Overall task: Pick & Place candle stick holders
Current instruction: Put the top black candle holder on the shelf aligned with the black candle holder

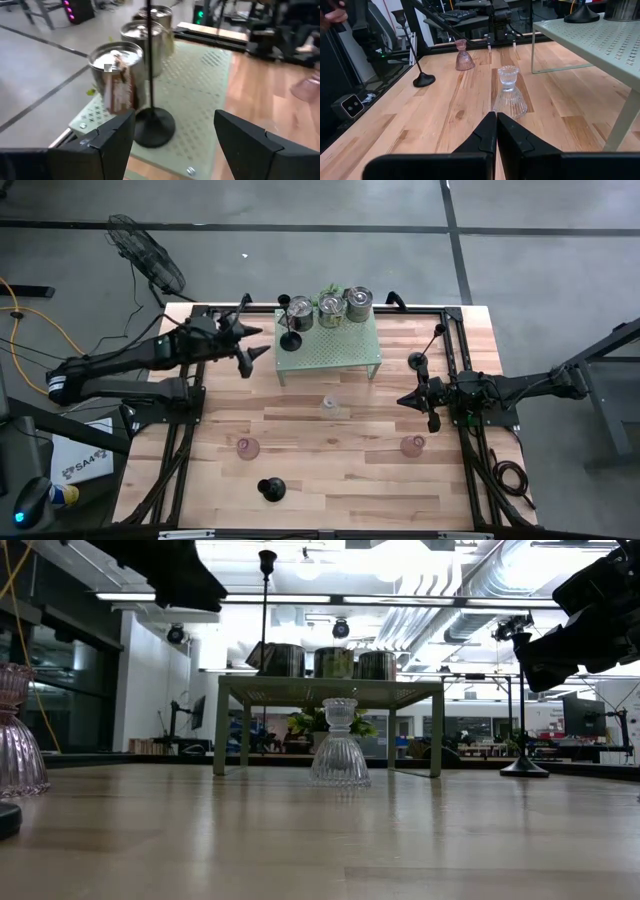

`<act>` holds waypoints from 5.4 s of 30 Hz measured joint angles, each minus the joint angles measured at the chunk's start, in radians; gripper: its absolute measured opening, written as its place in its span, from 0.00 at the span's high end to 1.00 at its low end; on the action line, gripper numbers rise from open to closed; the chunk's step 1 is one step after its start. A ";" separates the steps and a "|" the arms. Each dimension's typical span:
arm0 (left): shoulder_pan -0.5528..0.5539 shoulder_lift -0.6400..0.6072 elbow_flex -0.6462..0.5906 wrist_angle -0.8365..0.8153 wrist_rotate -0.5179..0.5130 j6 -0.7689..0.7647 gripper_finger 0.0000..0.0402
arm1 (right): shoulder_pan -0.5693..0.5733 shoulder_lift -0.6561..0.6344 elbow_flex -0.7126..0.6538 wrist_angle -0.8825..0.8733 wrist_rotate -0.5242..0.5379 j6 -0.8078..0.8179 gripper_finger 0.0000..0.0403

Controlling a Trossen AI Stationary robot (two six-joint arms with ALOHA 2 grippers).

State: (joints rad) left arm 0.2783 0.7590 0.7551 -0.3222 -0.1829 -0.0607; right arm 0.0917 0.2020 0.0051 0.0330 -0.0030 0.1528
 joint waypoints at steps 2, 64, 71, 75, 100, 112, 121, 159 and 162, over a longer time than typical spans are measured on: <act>-0.022 -0.009 0.000 -0.021 0.018 0.001 0.33 | 0.000 0.000 0.000 0.000 0.000 0.000 0.99; -0.069 -0.242 -0.145 0.006 0.192 0.003 0.34 | -0.007 0.000 0.000 0.009 0.008 0.192 0.99; -0.069 -0.352 -0.221 0.090 0.259 0.004 0.34 | -0.006 0.000 0.000 0.009 -0.023 0.243 0.99; -0.069 -0.393 -0.226 0.077 0.264 0.005 0.34 | -0.006 0.000 0.000 0.009 0.001 0.318 0.99; -0.069 -0.431 -0.226 0.025 0.307 0.061 0.34 | 0.047 0.215 0.123 -0.247 0.599 0.592 0.99; -0.069 -0.431 -0.226 0.027 0.307 0.057 0.34 | -0.058 0.320 0.147 -0.507 0.550 1.117 0.99; -0.069 -0.431 -0.226 0.027 0.307 0.046 0.34 | -0.123 0.329 0.147 -0.505 0.488 1.128 0.99; -0.069 -0.430 -0.226 0.036 0.306 0.025 0.34 | -0.237 0.441 0.491 -0.942 0.769 1.073 0.67; -0.069 -0.430 -0.226 0.036 0.306 0.025 0.34 | -0.277 0.451 0.491 -0.937 0.771 1.061 0.67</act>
State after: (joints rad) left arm 0.2089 0.3286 0.5289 -0.2867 0.1230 -0.0358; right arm -0.1856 0.6526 0.4965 -0.9035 0.7683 1.2140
